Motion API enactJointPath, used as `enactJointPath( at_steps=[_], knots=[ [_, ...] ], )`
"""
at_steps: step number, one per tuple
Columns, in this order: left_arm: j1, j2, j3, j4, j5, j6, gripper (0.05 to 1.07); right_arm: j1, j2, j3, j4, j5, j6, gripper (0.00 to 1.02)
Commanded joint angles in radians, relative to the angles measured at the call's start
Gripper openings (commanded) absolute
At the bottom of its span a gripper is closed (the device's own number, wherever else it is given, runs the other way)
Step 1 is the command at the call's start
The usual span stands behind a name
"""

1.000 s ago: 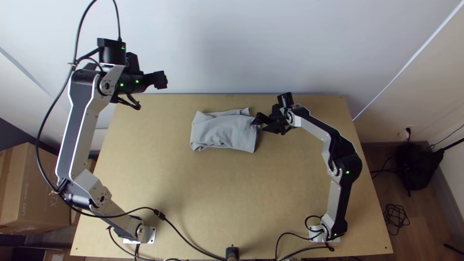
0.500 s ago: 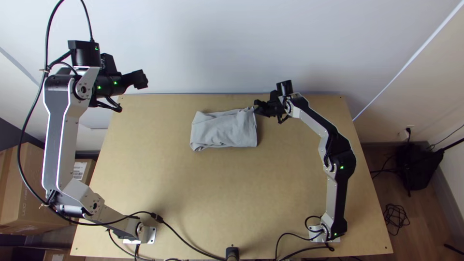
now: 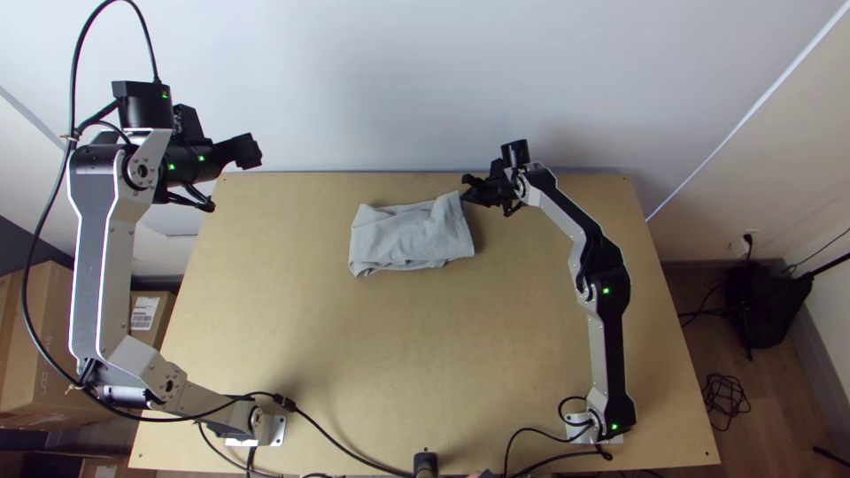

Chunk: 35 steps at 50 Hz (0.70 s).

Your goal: Fold the t-shirt

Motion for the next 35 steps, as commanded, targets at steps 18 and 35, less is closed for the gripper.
enactJointPath(
  at_steps=[18, 35],
  knots=[
    [0.036, -0.053, -0.052, -0.013, 0.002, 0.005, 1.03, -0.041, -0.171, -0.158, -0.069, -0.035, -0.06, 0.96],
    [0.038, -0.053, -0.052, -0.011, 0.002, 0.004, 1.03, 0.022, -0.228, -0.351, -0.085, -0.155, -0.221, 0.96]
  ],
)
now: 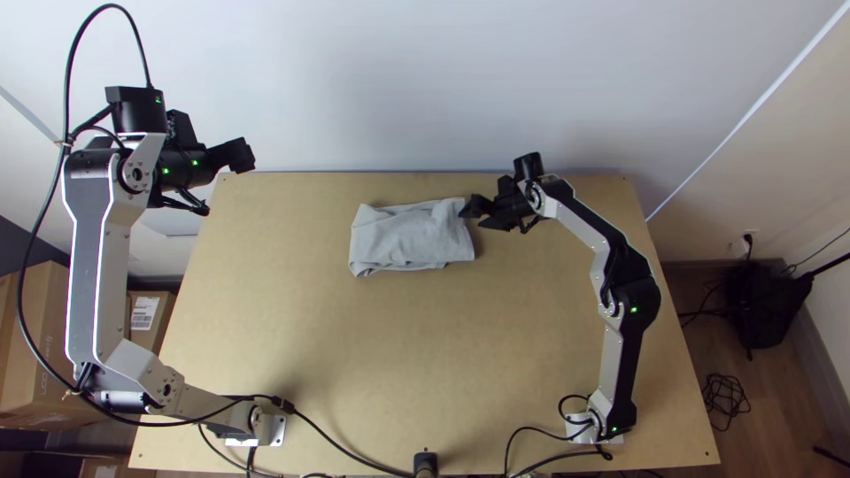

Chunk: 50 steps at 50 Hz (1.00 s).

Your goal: Fold the t-shirt

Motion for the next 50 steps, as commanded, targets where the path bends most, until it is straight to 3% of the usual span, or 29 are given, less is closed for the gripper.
enactJointPath(
  at_steps=[1, 16, 19, 21, 24, 27, 29, 38, 50],
  knots=[
    [0.005, -0.032, -0.011, -0.011, 0.003, 0.003, 1.03, 0.034, -0.003, -0.041, -0.016, -0.015, -0.048, 0.96],
    [0.043, -0.041, 0.0, -0.017, 0.003, 0.017, 1.03, 0.103, 0.145, 0.05, -0.016, -0.015, -0.065, 0.96],
    [0.053, -0.042, 0.0, -0.02, 0.003, 0.022, 1.03, 0.112, 0.177, 0.079, -0.018, -0.016, -0.065, 0.9],
    [0.057, -0.042, 0.0, -0.021, 0.003, 0.023, 1.03, 0.115, 0.2, 0.102, -0.025, -0.016, -0.062, 0.81],
    [0.062, -0.044, 0.002, -0.021, 0.003, 0.026, 1.03, 0.115, 0.226, 0.131, -0.041, -0.016, -0.062, 0.57],
    [0.068, -0.044, 0.003, -0.021, 0.003, 0.028, 1.03, 0.109, 0.25, 0.157, -0.06, -0.016, -0.062, 0.21],
    [0.071, -0.046, 0.002, -0.021, 0.003, 0.029, 1.03, 0.101, 0.261, 0.168, -0.065, -0.016, -0.064, 0.04],
    [0.08, -0.044, 0.002, -0.021, 0.003, 0.029, 1.03, 0.015, 0.277, 0.185, -0.062, -0.013, -0.059, 0.02],
    [0.077, -0.036, 0.002, -0.02, 0.004, 0.028, 1.03, -0.187, 0.261, 0.18, -0.037, 0.002, -0.039, 0.02]
  ],
)
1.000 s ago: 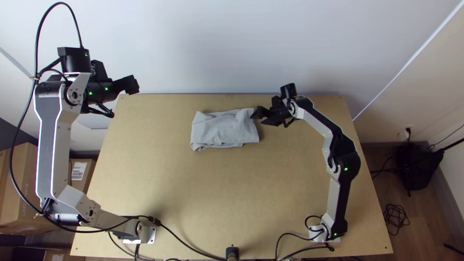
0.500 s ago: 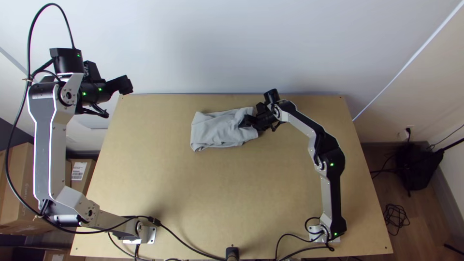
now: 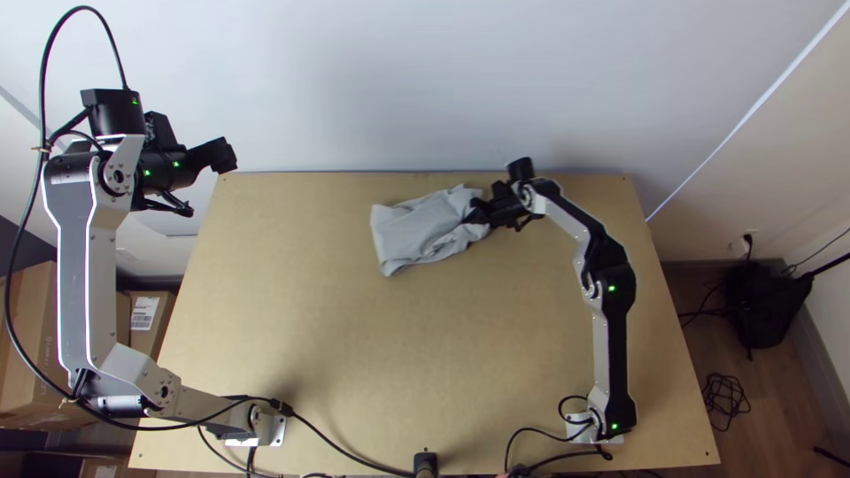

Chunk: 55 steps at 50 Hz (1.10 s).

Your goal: Fold the t-shirt

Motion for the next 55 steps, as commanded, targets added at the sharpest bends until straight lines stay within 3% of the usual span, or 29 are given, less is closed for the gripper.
enactJointPath(
  at_steps=[1, 7, 15, 24, 29, 38, 40, 45, 48, 55],
  knots=[
    [0.003, -0.016, 0.002, -0.007, 0.004, 0.012, 1.03, -0.135, 0.037, -0.002, 0.003, 0.059, 0.012, 0.02],
    [-0.003, -0.014, 0.002, -0.001, 0.004, 0.009, 1.03, -0.24, 0.009, -0.025, 0.003, 0.064, 0.017, 0.02],
    [-0.006, -0.008, 0.002, 0.002, 0.004, 0.007, 1.03, -0.393, -0.017, -0.05, 0.046, 0.079, 0.112, 0.02],
    [-0.012, -0.003, 0.003, 0.007, 0.004, 0.004, 1.03, -0.54, -0.077, -0.126, 0.118, 0.153, 0.207, 0.02],
    [-0.017, -0.005, 0.003, 0.011, 0.005, 0.004, 1.03, -0.609, -0.14, -0.211, 0.148, 0.177, 0.221, 0.03],
    [-0.017, -0.011, 0.0, 0.011, 0.005, 0.004, 1.03, -0.705, -0.275, -0.401, 0.237, 0.21, 0.203, 0.4],
    [-0.017, -0.014, -0.002, 0.011, 0.005, 0.004, 1.03, -0.721, -0.293, -0.433, 0.26, 0.242, 0.193, 0.5],
    [-0.017, -0.02, -0.014, 0.011, 0.005, 0.004, 1.03, -0.757, -0.339, -0.473, 0.265, 0.254, 0.154, 0.9],
    [-0.017, -0.028, -0.023, 0.011, 0.005, 0.004, 1.03, -0.769, -0.391, -0.488, 0.26, 0.254, 0.124, 0.98],
    [-0.017, -0.042, -0.028, 0.016, 0.005, 0.006, 1.03, -0.814, -0.563, -0.497, 0.268, 0.27, 0.101, 0.98]
  ],
)
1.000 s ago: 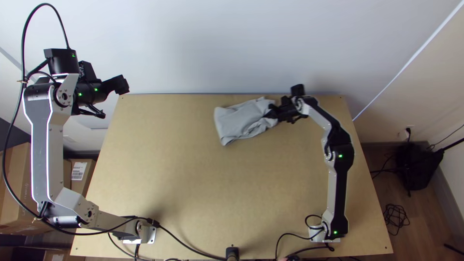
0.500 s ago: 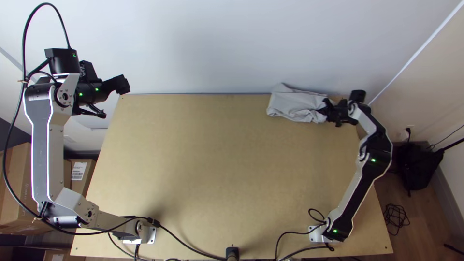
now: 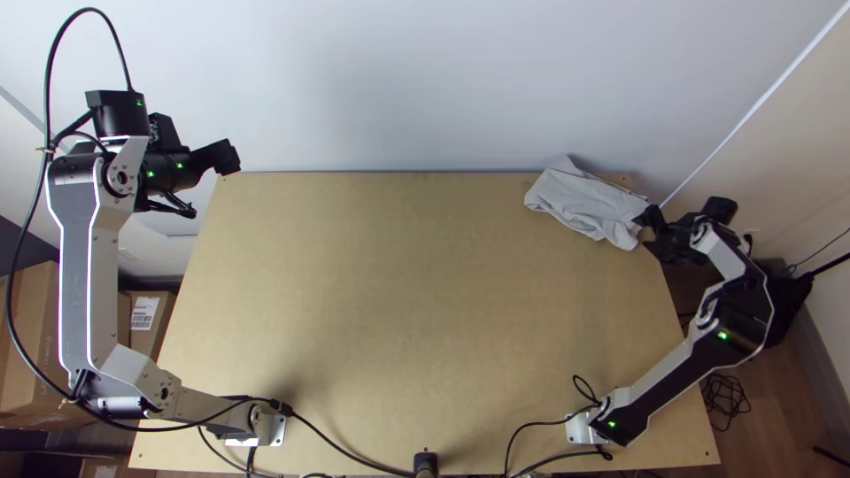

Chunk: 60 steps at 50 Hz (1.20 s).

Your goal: Fold the t-shirt

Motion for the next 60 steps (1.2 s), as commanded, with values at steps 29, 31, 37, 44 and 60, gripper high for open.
enactJointPath(
  at_steps=[29, 31, 37, 44, 60],
  knots=[
    [0.032, -0.195, -0.009, 0.056, 0.004, 0.044, 1.03, 0.009, -0.63, 0.376, -0.085, 0.075, -0.264, 0.98],
    [0.039, -0.212, -0.009, 0.056, 0.004, 0.044, 1.03, 0.026, -0.659, 0.375, -0.08, 0.078, -0.264, 0.98],
    [0.062, -0.272, -0.026, 0.069, 0.004, 0.046, 1.03, 0.058, -0.745, 0.358, -0.071, 0.078, -0.258, 0.98],
    [0.101, -0.379, -0.13, 0.148, 0.004, 0.058, 1.03, 0.069, -0.858, 0.281, -0.008, 0.078, -0.208, 0.98],
    [0.147, -0.755, -0.629, 0.398, 0.004, 0.069, 1.03, 0.057, -1.305, -0.333, 0.733, 0.082, -0.149, 0.98]
  ],
)
